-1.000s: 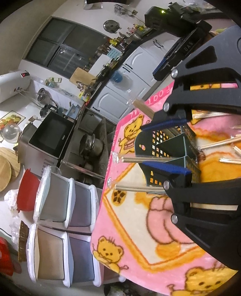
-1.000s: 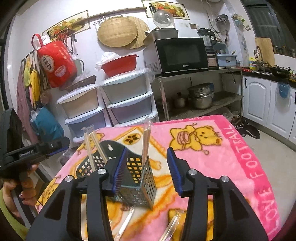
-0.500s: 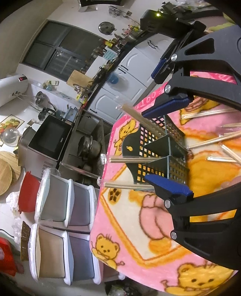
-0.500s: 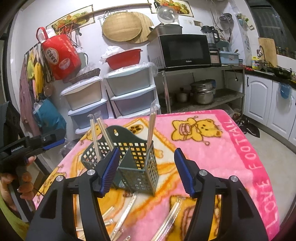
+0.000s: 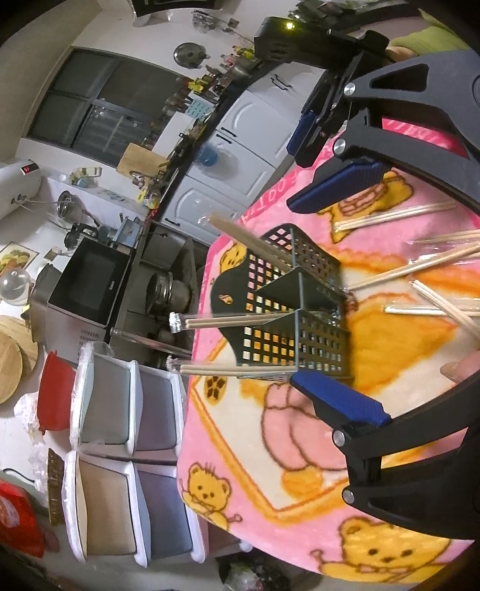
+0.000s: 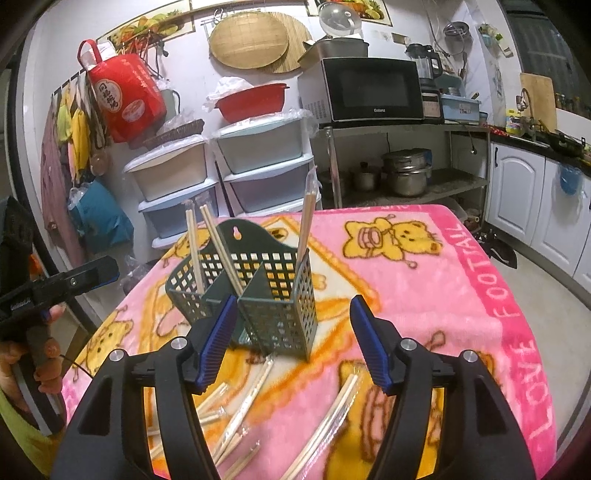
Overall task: Organize utensils
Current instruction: 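Withdraw both open tools from the caddy, then move the left tool down to the wrapped chopsticks while the right tool approaches another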
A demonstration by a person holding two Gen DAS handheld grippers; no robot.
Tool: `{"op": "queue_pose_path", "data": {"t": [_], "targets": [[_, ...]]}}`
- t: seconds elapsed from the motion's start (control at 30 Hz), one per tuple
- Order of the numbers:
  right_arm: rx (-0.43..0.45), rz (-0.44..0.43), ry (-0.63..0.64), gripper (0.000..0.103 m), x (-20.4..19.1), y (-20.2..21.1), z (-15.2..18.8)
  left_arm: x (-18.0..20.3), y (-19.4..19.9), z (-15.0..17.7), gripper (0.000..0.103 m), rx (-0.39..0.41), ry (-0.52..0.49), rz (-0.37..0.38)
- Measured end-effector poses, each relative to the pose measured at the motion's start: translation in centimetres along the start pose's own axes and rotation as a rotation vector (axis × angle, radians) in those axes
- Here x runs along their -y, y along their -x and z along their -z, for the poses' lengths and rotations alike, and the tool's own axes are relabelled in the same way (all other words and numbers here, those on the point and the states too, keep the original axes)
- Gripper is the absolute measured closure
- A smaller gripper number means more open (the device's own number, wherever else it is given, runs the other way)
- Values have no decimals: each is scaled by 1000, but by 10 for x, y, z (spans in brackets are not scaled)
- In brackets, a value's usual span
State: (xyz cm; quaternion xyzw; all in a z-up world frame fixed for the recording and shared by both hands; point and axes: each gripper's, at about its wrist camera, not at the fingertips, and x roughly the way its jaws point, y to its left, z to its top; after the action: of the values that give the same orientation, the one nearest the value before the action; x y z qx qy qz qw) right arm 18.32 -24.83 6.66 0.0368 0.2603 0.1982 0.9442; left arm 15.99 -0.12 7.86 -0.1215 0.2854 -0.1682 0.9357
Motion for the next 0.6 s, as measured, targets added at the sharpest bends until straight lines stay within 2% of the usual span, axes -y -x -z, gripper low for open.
{"op": "queue_pose_path", "data": {"t": [0.17, 0.6], "targets": [[-21, 9, 3, 40, 3, 2, 10, -3, -3, 8, 11, -20, -3, -6], [-61, 23, -2, 36, 9, 4, 27, 0, -7, 32, 11, -54, -57, -62]]}}
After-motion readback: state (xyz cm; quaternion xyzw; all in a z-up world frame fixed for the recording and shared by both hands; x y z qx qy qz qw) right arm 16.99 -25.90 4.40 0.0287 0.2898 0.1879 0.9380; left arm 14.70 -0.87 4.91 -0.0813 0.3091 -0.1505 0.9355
